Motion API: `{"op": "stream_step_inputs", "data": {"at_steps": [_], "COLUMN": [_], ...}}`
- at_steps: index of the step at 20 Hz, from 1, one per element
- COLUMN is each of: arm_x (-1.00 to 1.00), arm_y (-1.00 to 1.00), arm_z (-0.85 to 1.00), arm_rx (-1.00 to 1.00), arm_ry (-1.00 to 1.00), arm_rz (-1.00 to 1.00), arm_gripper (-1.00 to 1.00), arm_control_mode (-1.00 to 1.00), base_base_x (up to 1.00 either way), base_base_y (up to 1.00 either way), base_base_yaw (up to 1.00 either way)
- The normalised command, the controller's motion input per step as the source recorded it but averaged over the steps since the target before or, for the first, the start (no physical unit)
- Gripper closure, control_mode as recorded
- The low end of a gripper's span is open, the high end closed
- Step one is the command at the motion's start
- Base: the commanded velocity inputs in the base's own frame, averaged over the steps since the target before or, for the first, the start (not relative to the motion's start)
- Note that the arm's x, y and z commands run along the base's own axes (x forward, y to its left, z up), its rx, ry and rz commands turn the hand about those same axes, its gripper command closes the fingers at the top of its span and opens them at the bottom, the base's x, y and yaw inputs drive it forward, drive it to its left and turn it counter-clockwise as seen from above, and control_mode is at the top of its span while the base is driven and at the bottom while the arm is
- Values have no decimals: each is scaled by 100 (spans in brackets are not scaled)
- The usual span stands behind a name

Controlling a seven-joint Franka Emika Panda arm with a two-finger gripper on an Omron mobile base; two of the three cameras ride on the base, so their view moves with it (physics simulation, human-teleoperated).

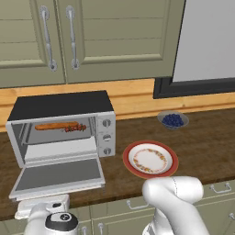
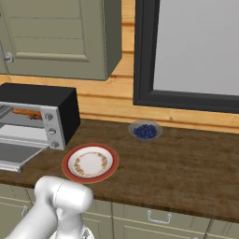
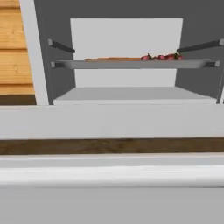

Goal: Pick up the kebab skewer and baguette bread, and place them inside the toaster oven. Close the toaster oven door and start by setting the timer.

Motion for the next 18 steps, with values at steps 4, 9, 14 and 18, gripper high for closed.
{"op": "stream_step_inputs", "data": {"at_steps": [4,9,14,18], "arm_x": [34,44,48,56], "arm_y": [0,0,0,0], "arm_z": [49,44,40,35], "arm_rx": [5,3,3,3], "arm_ry": [-2,-2,-4,-3], "arm_rz": [0,0,0,0], "arm_gripper": [-100,-100,-100,-100], "arm_control_mode": [-100,-100,-100,-100], "base_base_x": [0,0,0,0], "base_base_y": [0,0,0,0], "base_base_yaw": [0,0,0,0]}}
